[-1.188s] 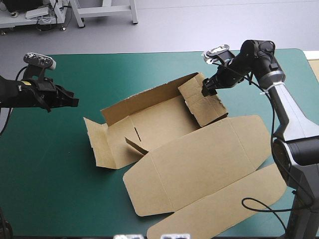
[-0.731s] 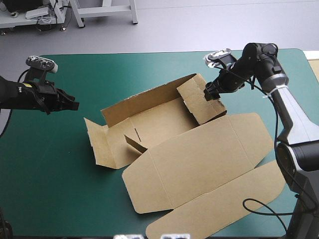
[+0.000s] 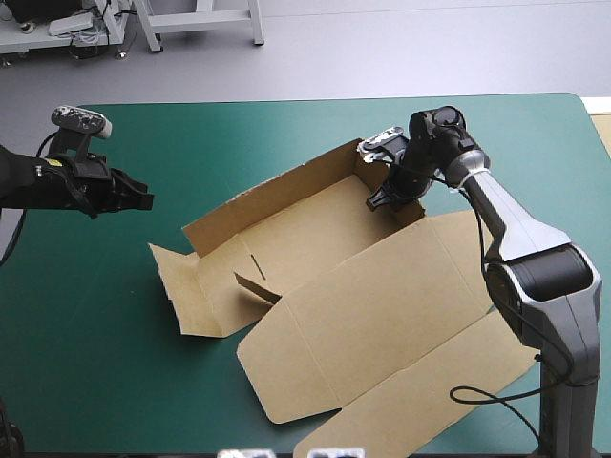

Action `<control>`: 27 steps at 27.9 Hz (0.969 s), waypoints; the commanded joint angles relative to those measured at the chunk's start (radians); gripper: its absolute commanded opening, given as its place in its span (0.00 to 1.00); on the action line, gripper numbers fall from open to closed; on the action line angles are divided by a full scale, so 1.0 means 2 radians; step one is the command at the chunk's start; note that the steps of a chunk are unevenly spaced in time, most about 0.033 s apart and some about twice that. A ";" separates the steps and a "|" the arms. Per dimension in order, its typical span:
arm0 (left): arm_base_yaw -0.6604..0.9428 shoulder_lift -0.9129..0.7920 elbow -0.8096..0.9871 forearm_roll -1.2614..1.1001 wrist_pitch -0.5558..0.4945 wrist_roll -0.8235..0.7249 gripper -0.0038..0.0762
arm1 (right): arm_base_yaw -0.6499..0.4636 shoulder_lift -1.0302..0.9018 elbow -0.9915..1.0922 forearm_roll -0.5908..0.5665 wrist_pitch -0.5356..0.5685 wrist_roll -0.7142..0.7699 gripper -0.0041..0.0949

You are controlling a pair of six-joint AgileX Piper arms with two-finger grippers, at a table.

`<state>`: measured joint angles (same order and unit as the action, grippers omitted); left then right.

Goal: Fold the box

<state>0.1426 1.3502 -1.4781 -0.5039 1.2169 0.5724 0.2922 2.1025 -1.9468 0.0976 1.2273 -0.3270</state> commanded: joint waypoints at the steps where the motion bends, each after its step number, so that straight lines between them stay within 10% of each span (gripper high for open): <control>1: 0.000 -0.014 -0.012 -0.026 -0.019 -0.001 0.04 | 0.001 -0.040 -0.045 0.007 0.011 0.009 0.02; 12: 0.000 -0.014 -0.012 0.188 -0.088 -0.125 0.04 | -0.145 -0.193 -0.054 0.215 0.011 -0.040 0.02; 22: 0.000 -0.014 0.019 0.292 -0.119 -0.188 0.04 | -0.253 -0.293 -0.019 0.278 0.011 -0.082 0.02; 27: 0.000 -0.013 0.092 0.260 -0.214 -0.202 0.04 | -0.261 -0.311 0.007 0.308 0.011 -0.091 0.02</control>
<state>0.1433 1.3502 -1.3359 0.0694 0.9483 0.1920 -0.2211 1.5296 -1.9345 0.6081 1.2476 -0.4994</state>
